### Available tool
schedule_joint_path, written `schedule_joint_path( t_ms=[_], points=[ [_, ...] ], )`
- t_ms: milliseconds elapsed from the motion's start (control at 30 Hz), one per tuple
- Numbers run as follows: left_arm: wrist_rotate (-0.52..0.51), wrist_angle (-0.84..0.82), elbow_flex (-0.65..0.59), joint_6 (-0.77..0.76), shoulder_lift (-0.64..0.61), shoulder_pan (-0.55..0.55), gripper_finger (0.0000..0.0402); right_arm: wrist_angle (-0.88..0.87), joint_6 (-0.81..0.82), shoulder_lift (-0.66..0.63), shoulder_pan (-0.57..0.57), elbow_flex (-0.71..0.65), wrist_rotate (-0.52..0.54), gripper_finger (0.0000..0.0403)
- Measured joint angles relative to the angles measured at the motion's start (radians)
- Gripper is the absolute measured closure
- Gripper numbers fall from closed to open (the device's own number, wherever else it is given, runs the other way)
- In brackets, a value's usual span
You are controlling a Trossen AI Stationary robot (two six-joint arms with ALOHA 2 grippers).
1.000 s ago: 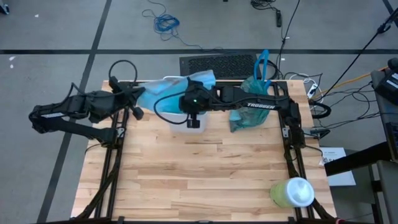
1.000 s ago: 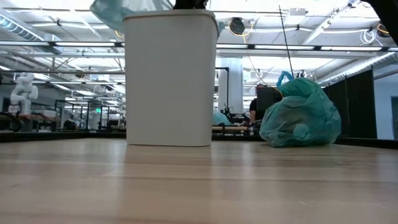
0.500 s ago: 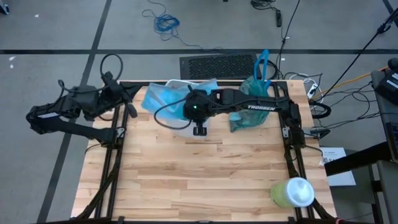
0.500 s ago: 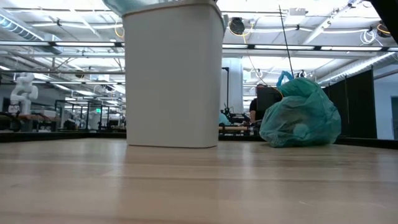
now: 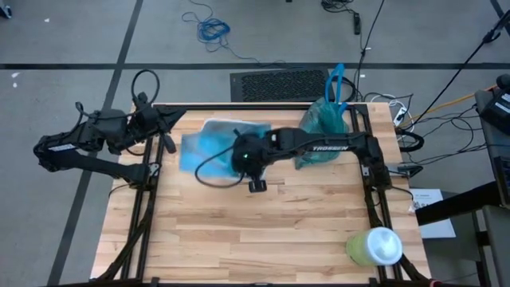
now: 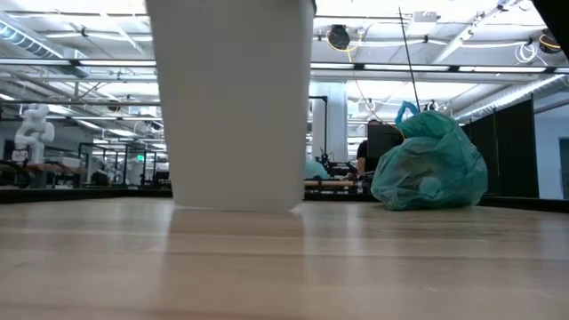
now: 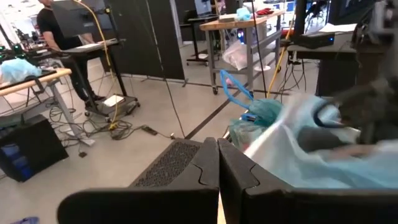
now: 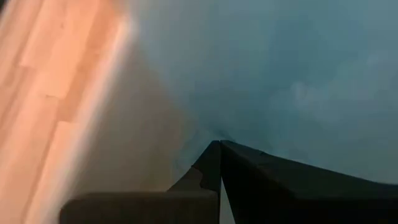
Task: Place trash/remove bag and relplace
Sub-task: Insert a new trash bag into the trash bin
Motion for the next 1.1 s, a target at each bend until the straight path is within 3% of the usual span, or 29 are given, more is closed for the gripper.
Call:
schedule_joint_path(
  t_ms=[333,800,1000,1100],
  points=[
    [0.002,0.002,0.0,0.0,-0.013,0.0,0.0402,0.104,-0.057,-0.101,0.045,-0.002,0.024,0.0403],
    [0.003,0.001,0.001,0.01,-0.013,0.0,0.0402,0.2,-0.1,-0.131,-0.135,-0.004,0.02,0.0403],
    [-0.081,-0.145,0.001,-0.024,-0.011,0.004,0.0402,0.207,-0.101,-0.168,-0.152,-0.004,0.028,0.0403],
    [-0.062,-0.237,0.001,-0.081,-0.005,0.004,0.0402,0.224,-0.107,-0.209,-0.143,-0.003,0.049,0.0403]
  ],
)
